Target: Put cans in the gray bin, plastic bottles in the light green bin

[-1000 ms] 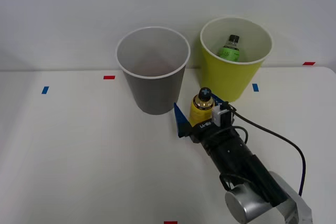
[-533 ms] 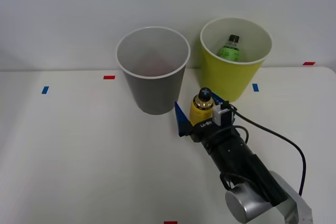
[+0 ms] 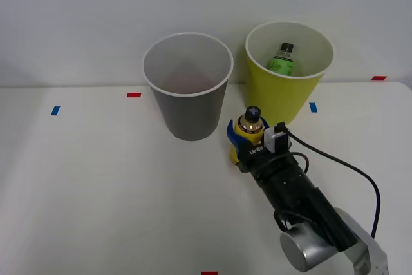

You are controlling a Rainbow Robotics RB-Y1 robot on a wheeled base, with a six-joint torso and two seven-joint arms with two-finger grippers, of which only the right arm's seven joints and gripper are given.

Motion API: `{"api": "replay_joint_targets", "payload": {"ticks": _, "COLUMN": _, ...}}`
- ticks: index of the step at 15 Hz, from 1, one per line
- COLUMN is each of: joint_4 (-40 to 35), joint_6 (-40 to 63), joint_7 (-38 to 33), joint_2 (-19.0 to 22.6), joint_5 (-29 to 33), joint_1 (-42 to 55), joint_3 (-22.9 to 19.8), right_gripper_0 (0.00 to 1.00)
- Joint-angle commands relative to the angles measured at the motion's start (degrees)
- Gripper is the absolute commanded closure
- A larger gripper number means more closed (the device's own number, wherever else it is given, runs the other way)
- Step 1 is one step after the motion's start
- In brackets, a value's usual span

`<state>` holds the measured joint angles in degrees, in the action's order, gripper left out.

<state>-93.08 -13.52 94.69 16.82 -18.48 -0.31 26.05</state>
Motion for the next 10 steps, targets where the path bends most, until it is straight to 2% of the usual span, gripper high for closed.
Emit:
{"api": "replay_joint_targets", "payload": {"ticks": 1, "joint_4": 0.0, "joint_6": -1.2, "joint_7": -0.1, "joint_2": 0.4, "joint_5": -0.2, "joint_1": 0.2, "joint_3": 0.0, "right_gripper_0": 1.0}}
{"api": "replay_joint_targets", "payload": {"ticks": 10, "joint_4": 0.0, "joint_6": -9.7, "joint_7": -0.1, "joint_2": -0.2, "joint_5": -0.3, "joint_1": 3.9, "joint_3": 1.6, "right_gripper_0": 1.0}}
